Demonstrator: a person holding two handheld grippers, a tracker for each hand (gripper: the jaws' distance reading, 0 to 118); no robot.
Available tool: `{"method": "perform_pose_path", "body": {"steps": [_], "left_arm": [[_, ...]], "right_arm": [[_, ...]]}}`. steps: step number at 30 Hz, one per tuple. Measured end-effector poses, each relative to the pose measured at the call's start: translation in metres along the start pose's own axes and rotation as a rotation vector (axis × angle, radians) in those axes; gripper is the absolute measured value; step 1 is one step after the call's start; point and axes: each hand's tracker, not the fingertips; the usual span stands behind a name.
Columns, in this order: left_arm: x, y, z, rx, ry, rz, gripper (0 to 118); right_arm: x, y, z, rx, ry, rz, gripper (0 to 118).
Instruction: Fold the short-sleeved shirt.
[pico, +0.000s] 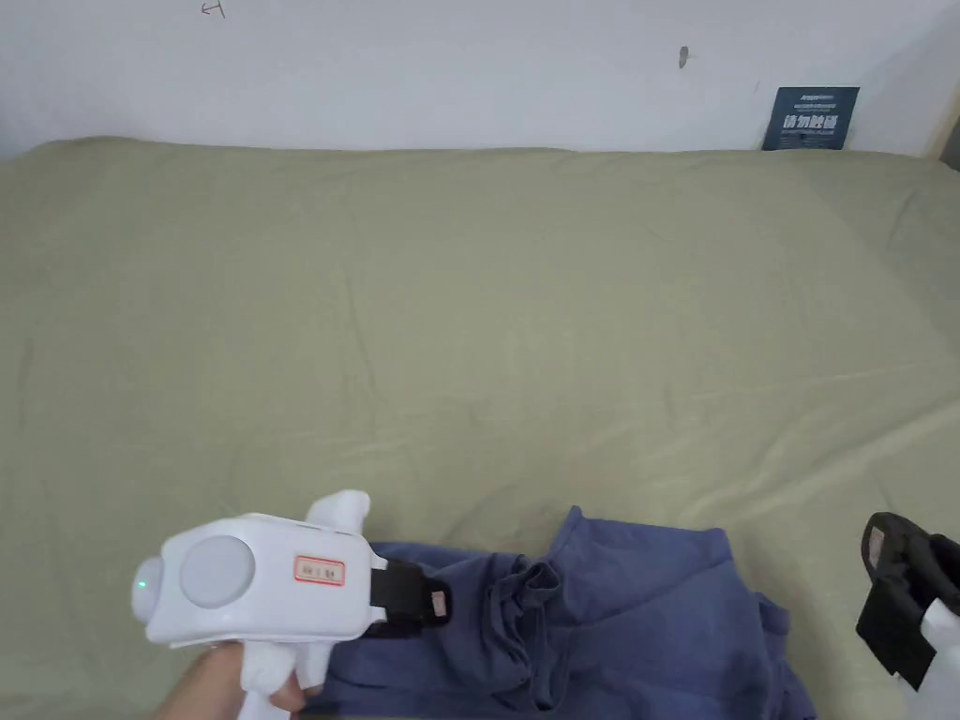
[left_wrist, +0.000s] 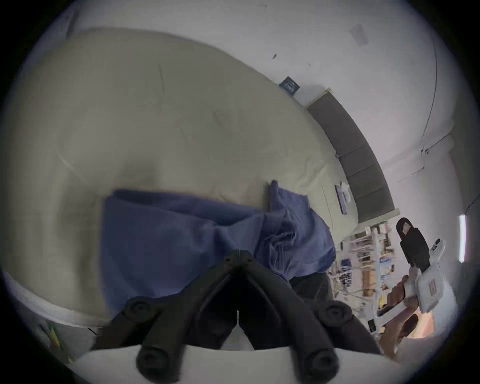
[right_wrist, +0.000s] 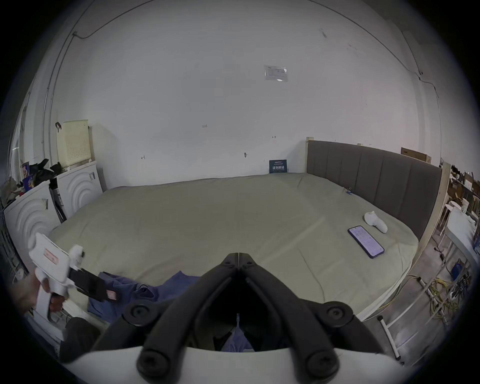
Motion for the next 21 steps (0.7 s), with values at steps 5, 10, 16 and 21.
{"method": "perform_pose_path", "body": {"steps": [5, 10, 16, 21], "left_arm": [[0.008, -0.008, -0.074, -0.095, 0.01, -0.001, 0], [0.017, -0.004, -0.044, -0.054, -0.052, -0.006, 0], [-0.016, -0.011, 0.086, 0.138, 0.01, -0.01, 0], [-0.069, -0.022, 0.126, 0.167, 0.17, 0.058, 0]], "right_arm": [[0.0, -0.003, -0.001, -0.03, -0.007, 0.02, 0], [-0.002, -0.004, 0.001, -0.036, -0.007, 0.033, 0], [-0.016, -0.003, -0.003, -0.034, 0.025, 0.035, 0], [-0.034, -0.008, -0.01, -0.035, 0.048, 0.045, 0]]}}
